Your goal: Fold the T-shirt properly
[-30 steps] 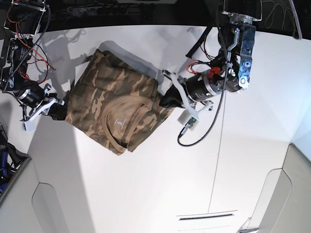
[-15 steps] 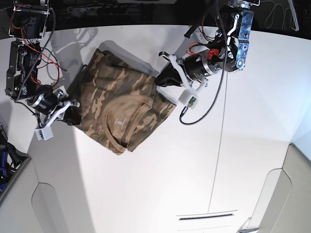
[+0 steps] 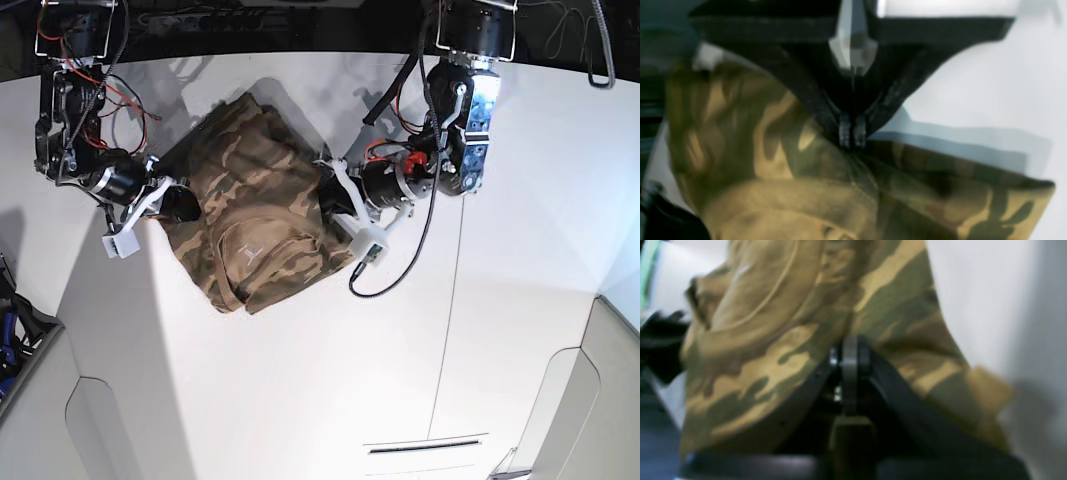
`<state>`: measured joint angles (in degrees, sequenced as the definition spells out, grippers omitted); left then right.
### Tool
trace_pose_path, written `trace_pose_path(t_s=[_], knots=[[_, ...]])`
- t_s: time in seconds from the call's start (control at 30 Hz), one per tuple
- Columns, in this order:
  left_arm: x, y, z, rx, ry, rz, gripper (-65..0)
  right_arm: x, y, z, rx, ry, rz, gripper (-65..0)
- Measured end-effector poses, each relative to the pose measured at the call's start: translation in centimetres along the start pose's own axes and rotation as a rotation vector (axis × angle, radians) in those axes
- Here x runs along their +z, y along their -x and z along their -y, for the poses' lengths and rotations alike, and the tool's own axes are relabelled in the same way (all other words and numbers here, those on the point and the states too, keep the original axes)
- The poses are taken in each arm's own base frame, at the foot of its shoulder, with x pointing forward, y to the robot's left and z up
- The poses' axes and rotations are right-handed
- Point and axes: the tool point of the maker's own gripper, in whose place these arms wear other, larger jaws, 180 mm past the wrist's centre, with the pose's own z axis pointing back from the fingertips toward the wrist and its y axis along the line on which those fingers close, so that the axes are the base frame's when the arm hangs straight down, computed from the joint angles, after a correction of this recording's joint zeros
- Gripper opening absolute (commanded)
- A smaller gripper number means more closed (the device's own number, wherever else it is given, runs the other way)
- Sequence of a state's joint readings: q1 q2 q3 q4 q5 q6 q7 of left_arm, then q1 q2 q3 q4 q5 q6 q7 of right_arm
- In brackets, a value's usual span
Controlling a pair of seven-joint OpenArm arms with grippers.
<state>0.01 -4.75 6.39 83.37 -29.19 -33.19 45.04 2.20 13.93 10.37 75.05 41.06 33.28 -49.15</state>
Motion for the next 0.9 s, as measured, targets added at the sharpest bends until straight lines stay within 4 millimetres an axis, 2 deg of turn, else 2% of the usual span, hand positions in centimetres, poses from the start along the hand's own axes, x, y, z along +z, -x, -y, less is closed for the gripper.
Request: trace_pose_path(t_s=[0.13,0.27,0.5,0.6,0.7,0.8,0.9], knots=[[-0.4,-1.6,-1.6,-0.027,-0.042,-0.001,-65.0,0.3,1.5,-1.1,-0.042,-0.041,0.005,-65.0],[-0.2,-2.6,-2.7,-0.06,-0.082,0.0,-65.0,0.6,3.7,-3.3,-0.046,-0.085,-0.037,-65.0],[1.0,-3.7,-4.7,-0.091,-0.122,0.005,-65.0,0.0,5.0,-7.2,-0.053,-0.149,-0.042,-65.0],[1.4,-3.6,-5.1,-0.081,-0.12,0.007,-65.0,0.1,5.4,-7.3,-0.058,-0.148,-0.048,-65.0],[2.4,-3.9,-5.6,-0.056,-0.1,0.025,-65.0,0.5,5.0,-6.7,-0.063,-0.131,-0.031,-65.0],[4.0,-3.5,-6.7,-0.052,-0.105,-0.003,-65.0,1.7,3.9,-5.6,-0.055,-0.092,0.004,-65.0],[5.6,-2.7,-6.8,-0.069,-0.113,-0.009,-65.0,3.5,3.1,-4.8,-0.033,-0.049,0.024,-65.0]])
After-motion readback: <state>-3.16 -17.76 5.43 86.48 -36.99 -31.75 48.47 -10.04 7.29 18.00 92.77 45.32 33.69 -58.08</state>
